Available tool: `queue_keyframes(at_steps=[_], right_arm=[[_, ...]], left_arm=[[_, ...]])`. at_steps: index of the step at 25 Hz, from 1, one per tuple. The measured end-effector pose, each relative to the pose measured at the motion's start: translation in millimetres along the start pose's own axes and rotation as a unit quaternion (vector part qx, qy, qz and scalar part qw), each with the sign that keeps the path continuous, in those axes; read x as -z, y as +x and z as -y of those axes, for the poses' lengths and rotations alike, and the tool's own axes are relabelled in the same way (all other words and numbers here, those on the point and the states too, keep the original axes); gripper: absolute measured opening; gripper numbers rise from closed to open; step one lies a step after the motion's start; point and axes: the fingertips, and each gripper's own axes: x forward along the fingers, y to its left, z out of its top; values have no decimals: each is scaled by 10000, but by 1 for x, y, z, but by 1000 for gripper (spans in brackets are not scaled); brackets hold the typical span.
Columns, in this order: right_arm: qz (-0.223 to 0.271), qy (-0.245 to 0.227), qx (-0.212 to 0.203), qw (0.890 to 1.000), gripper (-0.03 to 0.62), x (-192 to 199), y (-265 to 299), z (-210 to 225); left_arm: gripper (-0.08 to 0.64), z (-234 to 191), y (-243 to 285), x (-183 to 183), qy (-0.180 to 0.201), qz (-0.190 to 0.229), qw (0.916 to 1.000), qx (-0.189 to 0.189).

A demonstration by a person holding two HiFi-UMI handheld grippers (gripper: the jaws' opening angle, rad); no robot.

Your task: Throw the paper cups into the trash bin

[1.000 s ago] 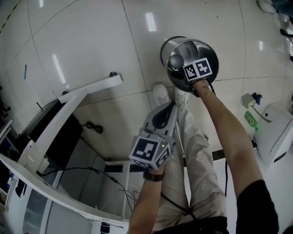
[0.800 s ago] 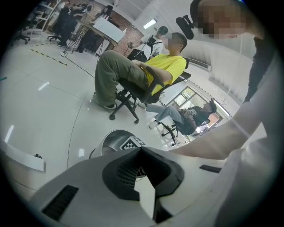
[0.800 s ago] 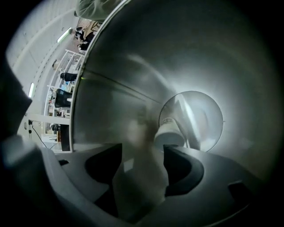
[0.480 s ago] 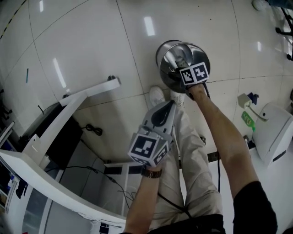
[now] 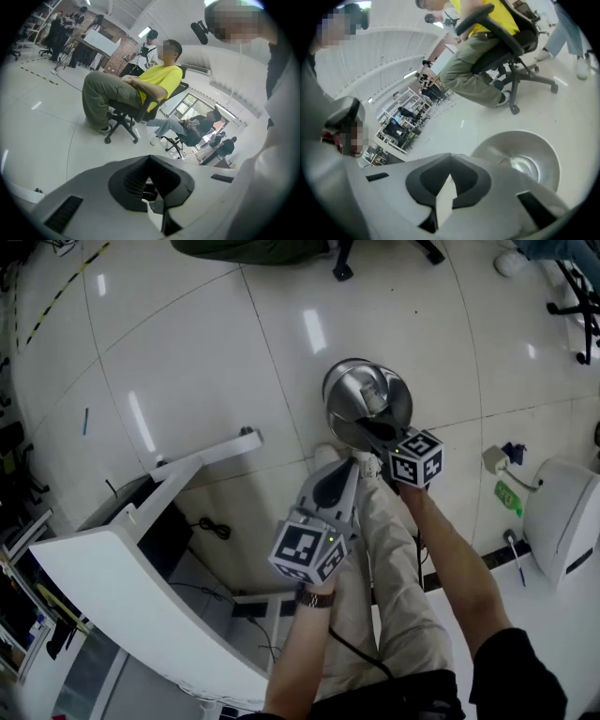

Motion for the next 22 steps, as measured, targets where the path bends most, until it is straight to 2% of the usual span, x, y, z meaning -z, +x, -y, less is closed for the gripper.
queue_keyframes(at_steps=[3, 5, 8, 11, 13, 17, 20, 22], right_arm=[[124, -29, 155, 9998, 2, -2, -54, -43], [123, -142, 271, 9995, 2, -16, -81, -76], [227, -540, 357, 9976, 0, -63, -113, -114], [835, -838, 358, 9923, 0, -131, -148, -151], [1283, -1071, 355, 9853, 0, -183, -172, -181], [1973, -1573, 414, 9668, 0, -270, -225, -245], [2575, -1846, 379, 9477, 0, -324, -276, -302], [2962, -2054, 223, 9325, 0, -351, -313, -344]], left_arm=[[1, 38, -20, -14, 243, -227, 9994, -14], [1, 58, -33, -37, 399, -209, 9990, -16], [1, 89, -43, -87, 664, 37, 9978, 47], [0, 127, -57, -149, 1028, 396, 9934, 308], [0, 148, -68, -192, 1282, 585, 9890, 455], [0, 185, -103, -268, 1604, 942, 9812, 516], [0, 223, -148, -319, 1684, 1285, 9745, 739], [0, 253, -185, -353, 1870, 1588, 9653, 898]])
